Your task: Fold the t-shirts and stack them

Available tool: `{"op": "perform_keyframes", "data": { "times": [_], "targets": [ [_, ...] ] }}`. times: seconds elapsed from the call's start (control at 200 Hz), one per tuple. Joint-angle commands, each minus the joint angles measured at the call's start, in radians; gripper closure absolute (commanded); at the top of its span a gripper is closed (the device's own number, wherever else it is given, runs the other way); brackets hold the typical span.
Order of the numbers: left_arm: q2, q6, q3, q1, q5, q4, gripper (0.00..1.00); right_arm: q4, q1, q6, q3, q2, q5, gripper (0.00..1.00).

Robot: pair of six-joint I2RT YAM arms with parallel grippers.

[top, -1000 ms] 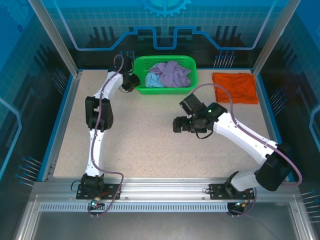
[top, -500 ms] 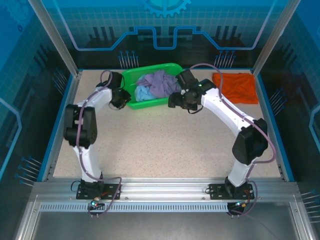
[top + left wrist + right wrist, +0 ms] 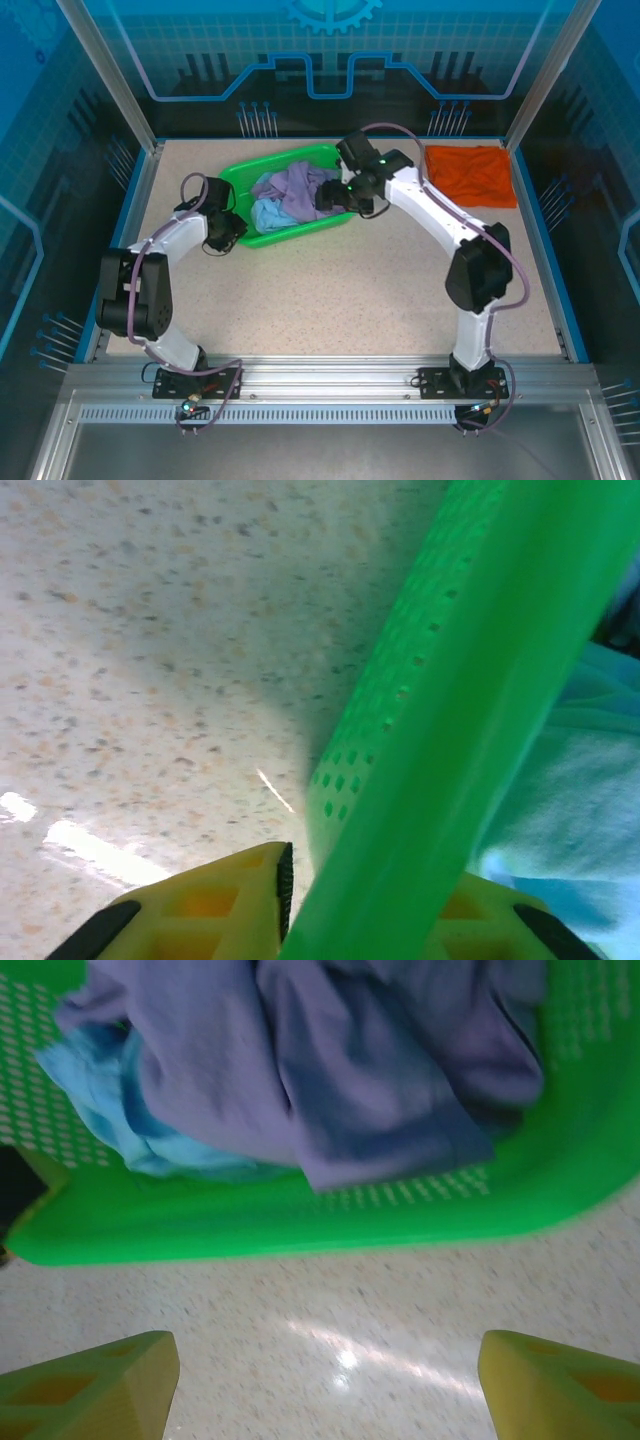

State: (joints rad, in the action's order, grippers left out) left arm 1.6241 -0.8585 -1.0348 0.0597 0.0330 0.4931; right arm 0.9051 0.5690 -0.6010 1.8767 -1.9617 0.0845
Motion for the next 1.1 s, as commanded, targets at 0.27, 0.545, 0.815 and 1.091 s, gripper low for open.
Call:
{"op": "perform_keyframes", "data": {
  "times": [0.27,0.545,0.815,1.091],
  "targets": [
    [-0.081,0.163,-0.146,-0.036,0.047,0.236,0.13,0.303,0.103,-0.059,0.76,-0.557,-0.08,0.18],
    [-0.263,0.126,-0.071,0.102,0.146,0.271,0.12,0.27,0.094,-0.092,0.795,-0.612,-0.092,0.51],
    [-0.346,0.196,-0.128,0.217,0.188,0.263,0.14,0.156,0.091,-0.021,0.788,-0.424,-0.06,1.0],
    [-0.335,0.291,-0.201,0.416,0.156,0.2,0.21,0.177,0.07,0.065,0.693,-0.111,-0.181,1.0]
  ]
}}
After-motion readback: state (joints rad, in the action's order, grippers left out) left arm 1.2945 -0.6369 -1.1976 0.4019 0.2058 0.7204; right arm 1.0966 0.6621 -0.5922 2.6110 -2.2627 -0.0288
